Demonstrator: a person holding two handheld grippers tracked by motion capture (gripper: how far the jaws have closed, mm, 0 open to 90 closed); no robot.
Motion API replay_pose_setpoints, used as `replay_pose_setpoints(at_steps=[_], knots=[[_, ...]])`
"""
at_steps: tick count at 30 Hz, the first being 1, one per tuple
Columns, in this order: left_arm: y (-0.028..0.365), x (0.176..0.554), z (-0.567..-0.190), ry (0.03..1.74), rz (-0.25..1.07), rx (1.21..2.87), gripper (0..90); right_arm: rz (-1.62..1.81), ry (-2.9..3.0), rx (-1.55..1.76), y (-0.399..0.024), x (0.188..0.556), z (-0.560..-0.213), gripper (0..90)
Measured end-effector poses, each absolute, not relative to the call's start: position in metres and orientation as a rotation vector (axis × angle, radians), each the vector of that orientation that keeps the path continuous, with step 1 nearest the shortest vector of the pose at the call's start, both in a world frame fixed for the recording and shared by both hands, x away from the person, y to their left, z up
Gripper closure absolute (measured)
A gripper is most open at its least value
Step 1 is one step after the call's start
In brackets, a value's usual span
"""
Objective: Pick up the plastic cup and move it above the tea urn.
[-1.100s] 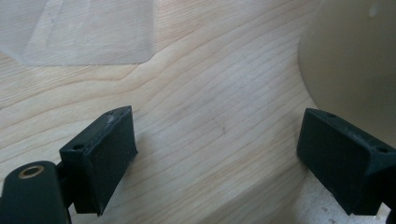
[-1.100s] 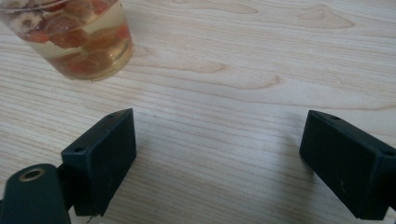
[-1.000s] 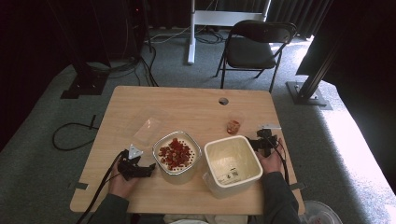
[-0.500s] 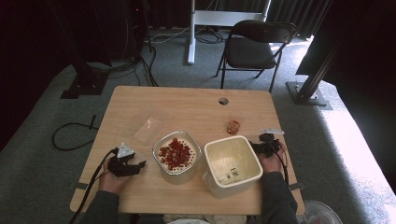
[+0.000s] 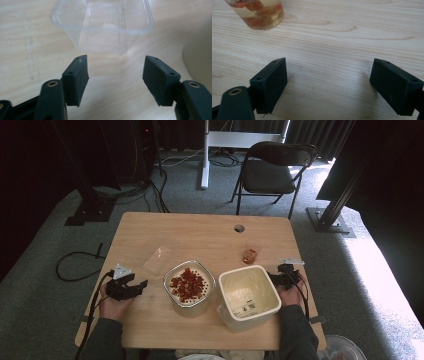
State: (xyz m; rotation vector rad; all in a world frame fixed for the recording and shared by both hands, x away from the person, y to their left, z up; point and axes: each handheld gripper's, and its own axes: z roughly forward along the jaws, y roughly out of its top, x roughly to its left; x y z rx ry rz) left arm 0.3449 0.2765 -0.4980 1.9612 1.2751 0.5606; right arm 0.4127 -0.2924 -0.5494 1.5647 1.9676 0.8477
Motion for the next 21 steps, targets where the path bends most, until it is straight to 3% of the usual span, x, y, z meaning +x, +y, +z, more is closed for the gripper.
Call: replay_pose_setpoints(at_steps=[11,21], knots=[[0.266,0.391,-0.481,1.436,0.592,1.878,31.1,0.848,1.968,1.564,-0.292,0.413,-0.549,13.8],[0.259,0.401,-0.484,1.507,0.746,1.899,33.5,0.848,1.967,1.565,-0.292,0.413,-0.549,13.8]])
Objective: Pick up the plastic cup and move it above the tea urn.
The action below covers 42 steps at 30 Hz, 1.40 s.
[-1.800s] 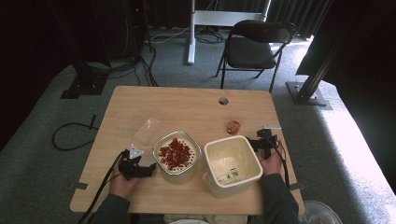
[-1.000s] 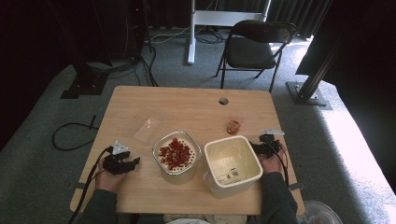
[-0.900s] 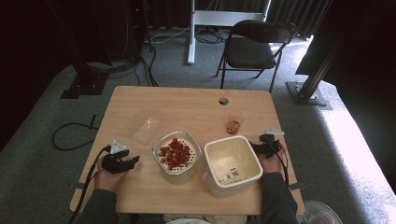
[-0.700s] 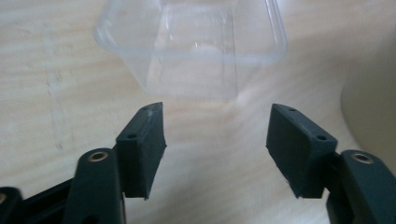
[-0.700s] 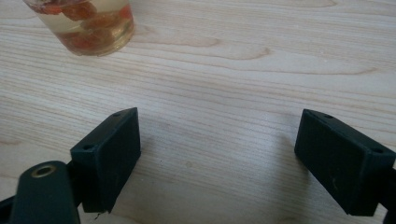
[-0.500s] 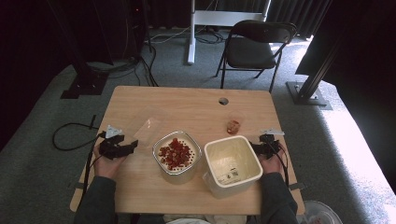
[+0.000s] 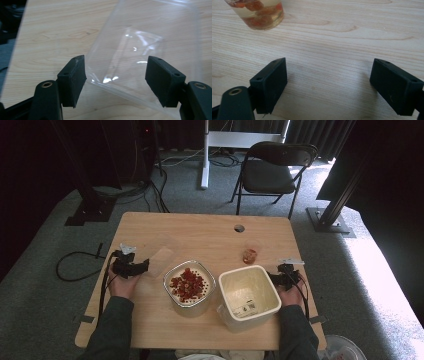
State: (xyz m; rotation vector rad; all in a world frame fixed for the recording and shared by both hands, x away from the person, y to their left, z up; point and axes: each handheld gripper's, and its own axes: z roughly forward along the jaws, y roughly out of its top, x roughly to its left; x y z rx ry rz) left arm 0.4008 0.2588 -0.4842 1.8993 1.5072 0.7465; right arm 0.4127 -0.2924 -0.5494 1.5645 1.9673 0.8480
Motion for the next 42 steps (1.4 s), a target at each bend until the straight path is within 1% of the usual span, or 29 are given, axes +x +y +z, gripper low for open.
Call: replay_pose_setpoints(at_steps=[3,5,6,8,11,15,18,20,23,28,29,31,34,35,40,42], knots=[[0.261,0.397,-0.489,1.538,0.756,1.882,33.4,0.848,1.967,1.564,-0.292,0.413,-0.549,13.8],[0.263,0.396,-0.493,1.546,0.724,1.879,33.7,0.848,1.968,1.564,-0.292,0.413,-0.549,13.8],[0.264,0.396,-0.495,1.548,0.711,1.879,35.6,0.848,1.968,1.564,-0.292,0.413,-0.549,13.8],[0.266,0.397,-0.496,1.559,0.708,1.863,40.7,0.848,1.967,1.564,-0.292,0.413,-0.549,13.8],[0.268,0.400,-0.495,1.558,0.707,1.871,53.2,0.847,1.968,1.564,-0.292,0.413,-0.549,13.8],[0.271,0.403,-0.494,1.563,0.697,1.873,63.4,0.848,1.967,1.564,-0.292,0.413,-0.549,13.8],[0.274,0.405,-0.494,1.580,0.673,1.868,69.2,0.848,1.967,1.564,-0.292,0.413,-0.549,13.8],[0.276,0.405,-0.494,1.581,0.656,1.860,68.1,0.848,1.967,1.564,-0.292,0.413,-0.549,13.8],[0.274,0.402,-0.493,1.568,0.638,1.866,62.0,0.848,1.967,1.564,-0.292,0.413,-0.549,13.8],[0.273,0.398,-0.494,1.578,0.615,1.874,61.9,0.848,1.968,1.564,-0.292,0.413,-0.549,13.8],[0.274,0.398,-0.496,1.598,0.609,1.885,67.4,0.848,1.968,1.564,-0.292,0.413,-0.549,13.8],[0.275,0.399,-0.497,1.602,0.597,1.880,73.0,0.848,1.968,1.564,-0.292,0.413,-0.549,13.8],[0.276,0.400,-0.496,1.605,0.595,1.884,78.1,0.848,1.968,1.564,-0.292,0.413,-0.549,13.8],[0.276,0.402,-0.495,1.608,0.598,1.880,81.2,0.847,1.968,1.564,-0.292,0.413,-0.549,13.8],[0.279,0.406,-0.494,1.630,0.598,1.843,85.8,0.848,1.967,1.564,-0.292,0.413,-0.549,13.8],[0.282,0.406,-0.490,1.637,0.581,1.795,86.5,0.848,1.967,1.564,-0.292,0.413,-0.549,13.8]])
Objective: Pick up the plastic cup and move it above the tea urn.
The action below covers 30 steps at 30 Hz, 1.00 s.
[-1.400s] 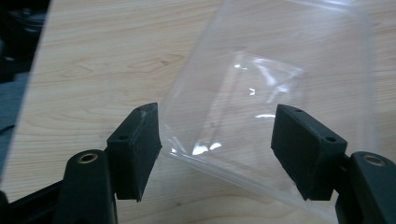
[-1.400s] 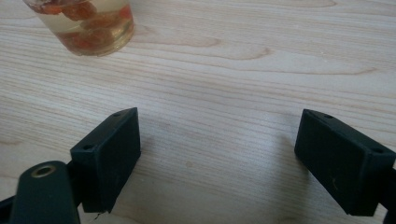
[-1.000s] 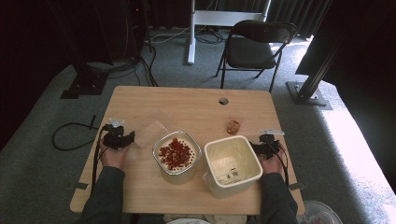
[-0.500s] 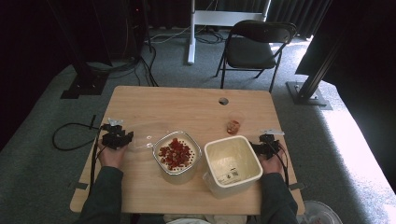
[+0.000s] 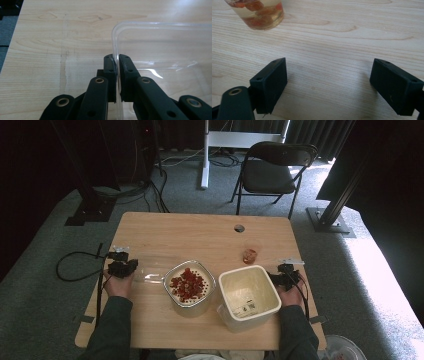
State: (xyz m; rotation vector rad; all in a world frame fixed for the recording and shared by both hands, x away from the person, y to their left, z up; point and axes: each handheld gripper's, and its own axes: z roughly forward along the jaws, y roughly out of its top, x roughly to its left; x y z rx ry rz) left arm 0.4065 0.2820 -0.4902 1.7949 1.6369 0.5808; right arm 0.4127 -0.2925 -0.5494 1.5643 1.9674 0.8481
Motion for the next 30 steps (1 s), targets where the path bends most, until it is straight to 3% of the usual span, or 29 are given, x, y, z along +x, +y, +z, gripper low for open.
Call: replay_pose_setpoints(at_steps=[21,30], knots=[[0.273,0.412,-0.424,1.484,0.559,1.602,88.3,0.848,1.967,1.565,-0.292,0.413,-0.549,13.8],[0.254,0.415,-0.391,1.422,0.649,1.627,88.2,0.848,1.967,1.565,-0.292,0.413,-0.549,13.8]])
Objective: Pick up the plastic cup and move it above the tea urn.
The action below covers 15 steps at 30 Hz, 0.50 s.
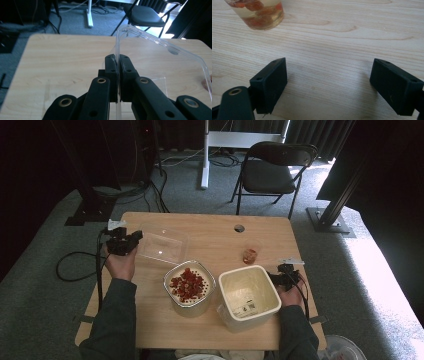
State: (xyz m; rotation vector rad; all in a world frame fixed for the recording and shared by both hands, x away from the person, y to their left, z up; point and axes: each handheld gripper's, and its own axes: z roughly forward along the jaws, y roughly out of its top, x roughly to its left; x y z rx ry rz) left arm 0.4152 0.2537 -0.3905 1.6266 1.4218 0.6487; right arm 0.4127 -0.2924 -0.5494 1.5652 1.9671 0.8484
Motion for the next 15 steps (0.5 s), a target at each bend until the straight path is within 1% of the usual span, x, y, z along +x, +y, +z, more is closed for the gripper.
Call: replay_pose_setpoints(at_steps=[2,5,6,10,11,15], knots=[[0.254,0.421,-0.386,1.425,0.637,1.601,88.4,0.848,1.967,1.564,-0.292,0.413,-0.549,13.8],[0.253,0.423,-0.384,1.432,0.655,1.595,88.3,0.848,1.968,1.563,-0.293,0.413,-0.549,13.8],[0.253,0.426,-0.380,1.424,0.608,1.565,88.4,0.848,1.968,1.562,-0.293,0.413,-0.549,13.8],[0.244,0.424,-0.375,1.388,0.583,1.574,88.4,0.848,1.968,1.563,-0.292,0.413,-0.549,13.8],[0.236,0.421,-0.371,1.351,0.546,1.576,88.4,0.849,1.968,1.564,-0.292,0.413,-0.549,13.8],[0.216,0.417,-0.365,1.285,0.478,1.594,88.3,0.849,1.967,1.564,-0.292,0.413,-0.549,13.8]])
